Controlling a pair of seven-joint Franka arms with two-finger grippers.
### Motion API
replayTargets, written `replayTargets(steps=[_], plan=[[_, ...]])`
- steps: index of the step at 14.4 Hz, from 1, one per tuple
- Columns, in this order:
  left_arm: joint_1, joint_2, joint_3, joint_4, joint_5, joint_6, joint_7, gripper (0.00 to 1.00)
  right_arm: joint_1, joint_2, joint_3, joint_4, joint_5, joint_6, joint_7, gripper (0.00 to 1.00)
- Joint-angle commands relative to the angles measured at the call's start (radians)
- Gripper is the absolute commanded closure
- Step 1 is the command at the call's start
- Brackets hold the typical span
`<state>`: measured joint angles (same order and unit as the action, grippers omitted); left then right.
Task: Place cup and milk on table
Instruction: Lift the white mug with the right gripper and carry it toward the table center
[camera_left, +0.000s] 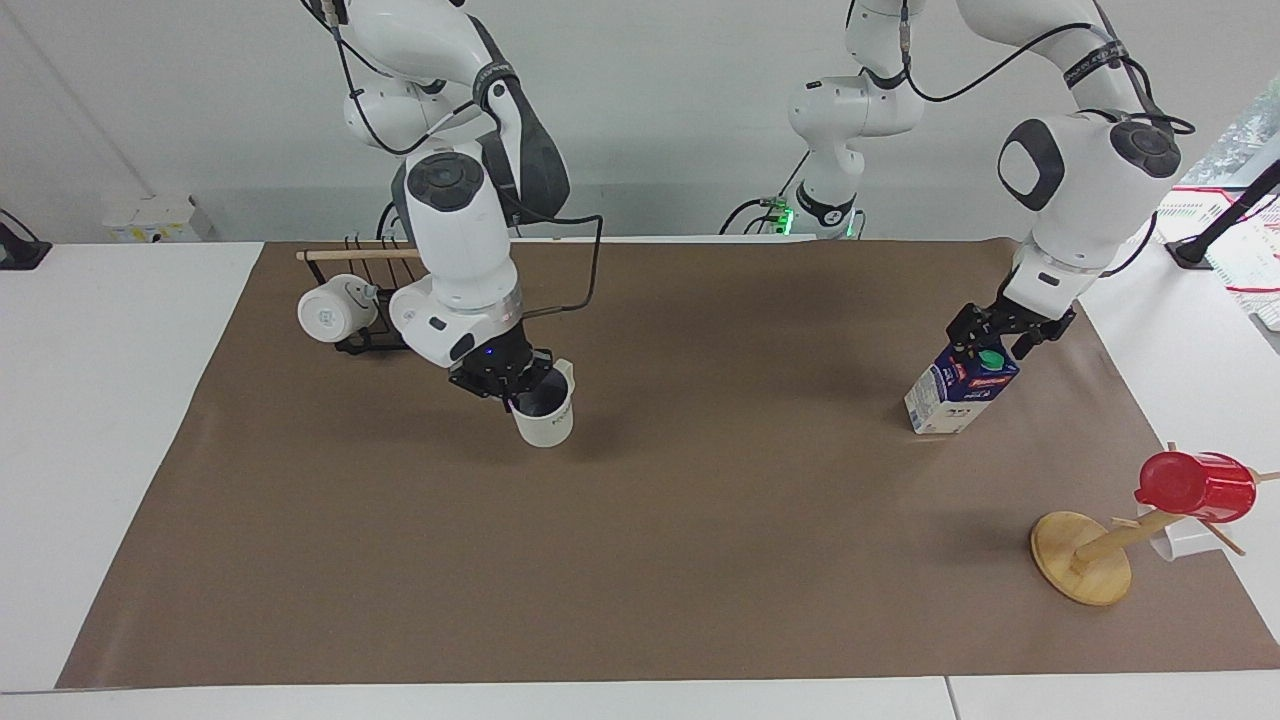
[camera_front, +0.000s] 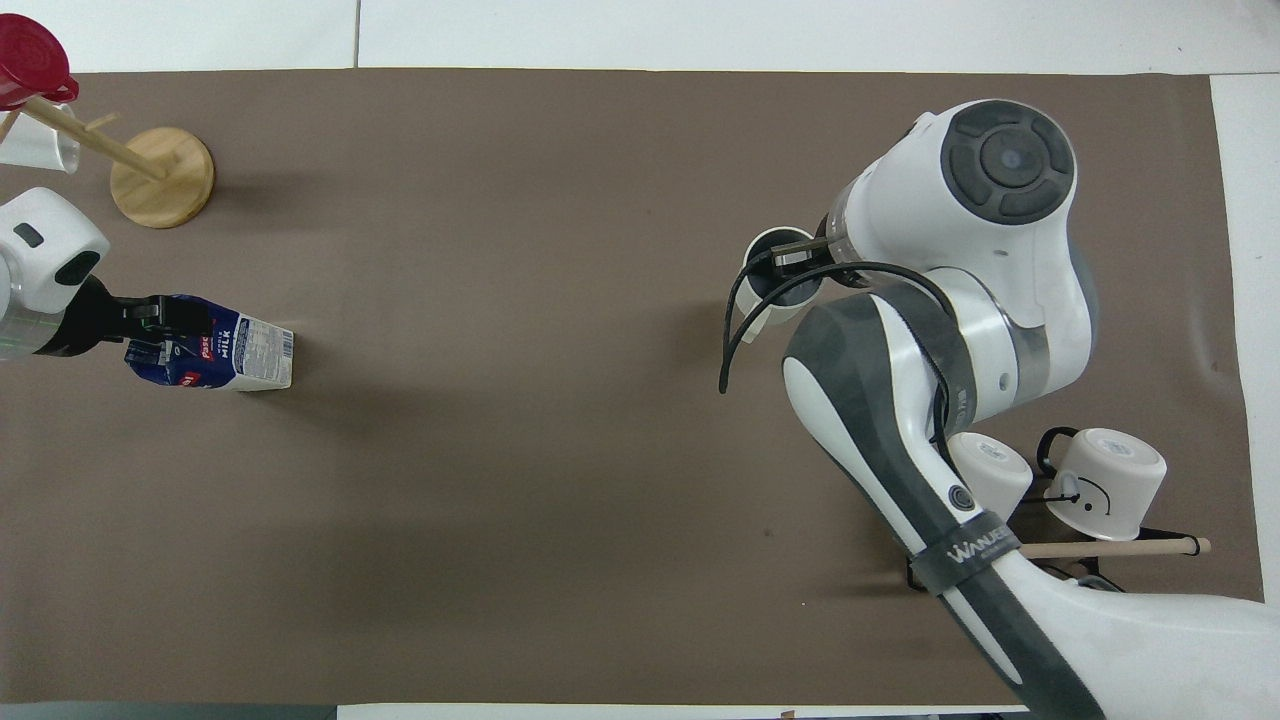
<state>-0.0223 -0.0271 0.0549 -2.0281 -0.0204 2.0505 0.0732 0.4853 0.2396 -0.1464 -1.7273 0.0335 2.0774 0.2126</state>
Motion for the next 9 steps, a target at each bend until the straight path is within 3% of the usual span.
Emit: replayTargets(steps=[1,3,4,9], plan=[[-0.004,-0.024,0.003,-0.041,0.007,0.028,0.011,0.36,0.051,-0.011,0.001,-0.072,-0.01,0.087,0.024,1.0],[-0.004,-0.02,0.003,-0.037,0.007,0.03,0.01,0.91,0.075,-0.014,0.001,-0.118,-0.01,0.157,0.033,1.0],[-0.004,-0.019,0.003,-0.032,0.007,0.03,0.01,1.0,0.084,-0.023,0.001,-0.145,-0.01,0.193,0.033,1.0],[-0.005,-0.025,0.003,-0.001,0.007,0.005,0.008,1.0,0.113,-0.057,0.001,-0.27,-0.012,0.329,0.012,1.0]])
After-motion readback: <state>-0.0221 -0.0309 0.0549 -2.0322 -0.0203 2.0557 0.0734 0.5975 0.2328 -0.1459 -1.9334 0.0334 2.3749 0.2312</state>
